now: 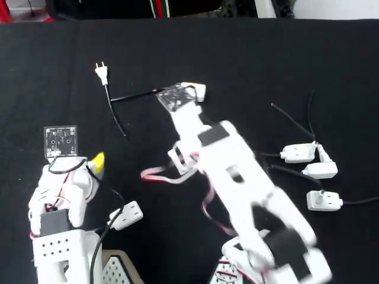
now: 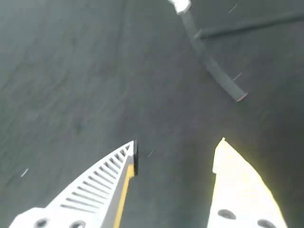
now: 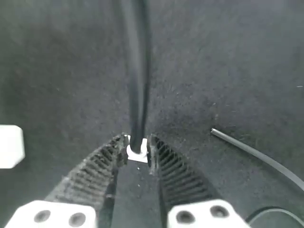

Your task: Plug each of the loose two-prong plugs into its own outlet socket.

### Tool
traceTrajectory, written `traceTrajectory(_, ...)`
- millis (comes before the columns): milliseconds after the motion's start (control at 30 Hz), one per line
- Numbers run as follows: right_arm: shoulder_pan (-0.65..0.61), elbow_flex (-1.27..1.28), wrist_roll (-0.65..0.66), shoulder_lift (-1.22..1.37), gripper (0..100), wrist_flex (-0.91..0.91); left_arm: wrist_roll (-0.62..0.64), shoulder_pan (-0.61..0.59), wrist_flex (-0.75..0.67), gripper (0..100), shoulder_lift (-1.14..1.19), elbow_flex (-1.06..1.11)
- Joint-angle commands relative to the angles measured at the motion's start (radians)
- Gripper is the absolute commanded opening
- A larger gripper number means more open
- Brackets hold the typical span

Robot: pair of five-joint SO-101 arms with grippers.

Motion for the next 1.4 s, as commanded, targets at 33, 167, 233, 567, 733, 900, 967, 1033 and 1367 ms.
traceTrajectory(33, -0.008, -0.242, 0.097, 0.245, 1.1, 0.095, -0.195, -0.054, 0.068, 27, -0.009, 0.041)
traceTrajectory(167, -0.011, -0.364, 0.147, 0.409, 1.2, 0.133, -0.304, -0.047, 0.069, 27, -0.009, 0.093)
traceTrajectory(233, -0.012, -0.412, 0.186, 0.475, 2.2, 0.152, -0.321, -0.048, 0.069, 27, -0.009, 0.097)
traceTrajectory(567, 0.002, -0.625, 0.195, 0.552, 30.7, 0.387, -0.324, -0.047, 0.066, 27, -0.009, 0.107)
traceTrajectory(733, 0.044, -0.631, 0.198, 0.573, 30.7, 0.381, -0.325, -0.047, 0.066, 27, -0.009, 0.108)
traceTrajectory(900, 0.028, -0.530, 0.198, 0.621, 29.5, 0.288, -0.347, -0.047, 0.069, 27, -0.009, 0.108)
traceTrajectory(967, 0.026, -0.504, 0.198, 0.616, 24.2, 0.265, -0.368, -0.047, 0.071, 27, -0.009, 0.110)
traceTrajectory(1033, 0.028, -0.492, 0.198, 0.602, 16.4, 0.267, -0.370, -0.047, 0.068, 27, -0.009, 0.117)
traceTrajectory(1367, -0.014, -0.383, 0.190, 0.567, 8.8, 0.196, -0.371, -0.047, 0.068, 27, -0.009, 0.117)
